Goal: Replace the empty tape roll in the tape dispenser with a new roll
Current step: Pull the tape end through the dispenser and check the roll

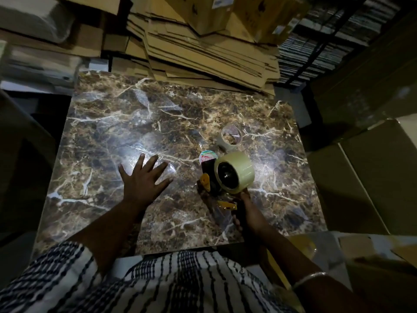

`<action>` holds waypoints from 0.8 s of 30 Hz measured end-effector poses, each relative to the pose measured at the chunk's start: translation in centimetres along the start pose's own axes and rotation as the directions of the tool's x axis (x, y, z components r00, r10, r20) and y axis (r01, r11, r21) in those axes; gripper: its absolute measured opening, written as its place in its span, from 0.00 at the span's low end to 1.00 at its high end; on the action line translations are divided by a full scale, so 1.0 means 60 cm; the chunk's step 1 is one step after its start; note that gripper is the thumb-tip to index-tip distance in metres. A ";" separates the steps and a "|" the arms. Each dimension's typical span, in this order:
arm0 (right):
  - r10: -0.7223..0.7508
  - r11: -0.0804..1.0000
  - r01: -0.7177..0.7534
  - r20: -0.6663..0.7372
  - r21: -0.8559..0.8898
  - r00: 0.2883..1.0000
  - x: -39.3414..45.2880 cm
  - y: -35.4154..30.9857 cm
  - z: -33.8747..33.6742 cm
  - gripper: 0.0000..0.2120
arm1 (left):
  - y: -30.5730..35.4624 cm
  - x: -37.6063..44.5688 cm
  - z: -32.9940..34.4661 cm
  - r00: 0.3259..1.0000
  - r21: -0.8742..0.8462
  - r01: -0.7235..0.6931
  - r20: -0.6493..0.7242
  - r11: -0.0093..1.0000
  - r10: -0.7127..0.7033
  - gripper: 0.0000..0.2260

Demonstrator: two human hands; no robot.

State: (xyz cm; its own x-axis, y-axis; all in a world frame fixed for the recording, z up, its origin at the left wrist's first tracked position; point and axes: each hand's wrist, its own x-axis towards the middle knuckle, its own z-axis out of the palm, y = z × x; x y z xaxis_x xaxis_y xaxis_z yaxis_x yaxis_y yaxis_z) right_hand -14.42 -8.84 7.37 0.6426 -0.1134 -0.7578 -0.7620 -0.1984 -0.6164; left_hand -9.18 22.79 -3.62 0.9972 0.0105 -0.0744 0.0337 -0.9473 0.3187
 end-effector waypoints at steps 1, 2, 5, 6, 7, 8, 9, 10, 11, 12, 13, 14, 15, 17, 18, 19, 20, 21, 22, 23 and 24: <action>0.007 1.000 -0.007 0.016 0.031 1.000 -0.001 -0.007 -0.003 0.29 | 0.001 0.000 -0.001 1.000 -0.001 0.006 0.002 1.000 -0.006 0.29; 0.002 0.998 -0.004 0.038 0.055 0.999 0.000 -0.011 -0.009 0.29 | 0.002 -0.001 0.000 1.000 -0.003 0.014 0.001 1.000 -0.014 0.28; -0.016 0.989 0.010 0.041 0.150 0.999 0.007 -0.012 -0.023 0.27 | 0.006 -0.002 0.000 0.999 0.002 0.036 0.001 0.999 -0.036 0.28; -0.015 0.984 0.006 0.051 0.178 0.999 0.012 -0.007 -0.030 0.27 | 0.007 -0.002 0.001 0.999 -0.007 0.044 0.002 0.999 -0.044 0.28; -0.006 0.979 -0.008 0.069 0.204 0.998 0.015 -0.005 -0.039 0.30 | 0.006 -0.001 0.002 0.999 -0.012 0.051 0.016 0.999 -0.051 0.28; 0.005 0.977 -0.025 0.091 0.213 0.996 0.019 -0.003 -0.050 0.34 | 0.005 0.001 0.006 0.998 -0.021 0.051 0.026 0.998 -0.050 0.28; 0.021 0.974 -0.048 0.123 0.223 0.992 0.022 -0.004 -0.061 0.38 | 0.002 0.001 0.010 0.998 -0.028 0.052 0.036 0.998 -0.051 0.29; 0.035 0.970 -0.070 0.151 0.234 0.988 0.025 -0.006 -0.073 0.39 | -0.001 0.001 0.016 0.998 -0.045 0.054 0.044 0.998 -0.052 0.29; 0.036 0.961 -0.084 0.181 0.263 0.983 0.026 -0.012 -0.085 0.38 | 0.001 -0.001 0.015 0.997 -0.066 0.063 0.048 0.996 -0.060 0.30; 0.027 0.954 -0.085 0.200 0.287 0.979 0.032 -0.016 -0.098 0.38 | 0.000 -0.002 0.024 0.997 -0.085 0.065 0.043 0.994 -0.062 0.30; 0.016 0.948 -0.085 0.218 0.307 0.976 0.037 -0.021 -0.110 0.37 | 0.004 -0.004 0.024 0.997 -0.081 0.062 0.045 0.995 -0.058 0.29; 0.012 0.952 -0.080 0.225 0.296 0.974 0.047 -0.021 -0.123 0.37 | 0.005 -0.006 0.031 0.998 -0.078 0.045 0.054 0.996 -0.041 0.29; 0.016 0.956 -0.084 0.238 0.281 0.971 0.057 -0.018 -0.134 0.37 | 0.007 -0.007 0.033 0.997 -0.053 0.029 0.074 0.998 -0.025 0.30; 0.033 0.958 -0.110 0.277 0.266 0.960 0.075 -0.009 -0.154 0.37 | 0.009 -0.001 0.031 0.987 -0.008 0.077 0.144 0.997 -0.075 0.30; 0.049 0.953 -0.136 0.304 0.272 0.951 0.086 -0.003 -0.163 0.37 | 0.010 0.000 0.035 0.979 0.007 0.125 0.162 0.992 -0.124 0.30; 0.065 0.942 -0.170 0.338 0.290 0.939 0.093 0.000 -0.171 0.36 | 0.019 0.000 0.030 0.974 0.032 0.157 0.160 0.987 -0.160 0.30; 0.081 0.932 -0.201 0.369 0.301 0.926 0.102 0.004 -0.178 0.36 | 0.029 -0.003 0.027 0.978 0.037 0.159 0.133 0.987 -0.163 0.29; 0.094 0.923 -0.229 0.396 0.308 0.914 0.111 0.009 -0.186 0.36 | 0.047 -0.010 0.018 0.983 0.030 0.147 0.104 0.989 -0.149 0.28; 0.107 0.917 -0.252 0.418 0.310 0.902 0.118 0.012 -0.193 0.36 | 0.057 -0.014 0.025 0.990 0.012 0.114 0.077 0.993 -0.115 0.28; 0.113 0.908 -0.274 0.443 0.317 0.889 0.123 0.013 -0.199 0.36 | 0.068 -0.019 0.028 0.990 0.021 0.120 0.076 0.993 -0.121 0.28; 0.118 0.897 -0.291 0.453 0.334 0.884 0.127 0.013 -0.203 0.36 | 0.070 -0.021 0.040 0.981 0.023 0.175 0.079 0.984 -0.177 0.28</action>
State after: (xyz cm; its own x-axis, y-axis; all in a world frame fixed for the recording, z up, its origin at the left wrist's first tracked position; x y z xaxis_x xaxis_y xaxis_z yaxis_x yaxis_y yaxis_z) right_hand -9.15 -21.73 3.70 0.4414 0.3168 -0.8396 -0.8970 0.1799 -0.4037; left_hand -10.47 18.00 -4.48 0.9670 0.1523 -0.2040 0.2065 -0.9379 0.2786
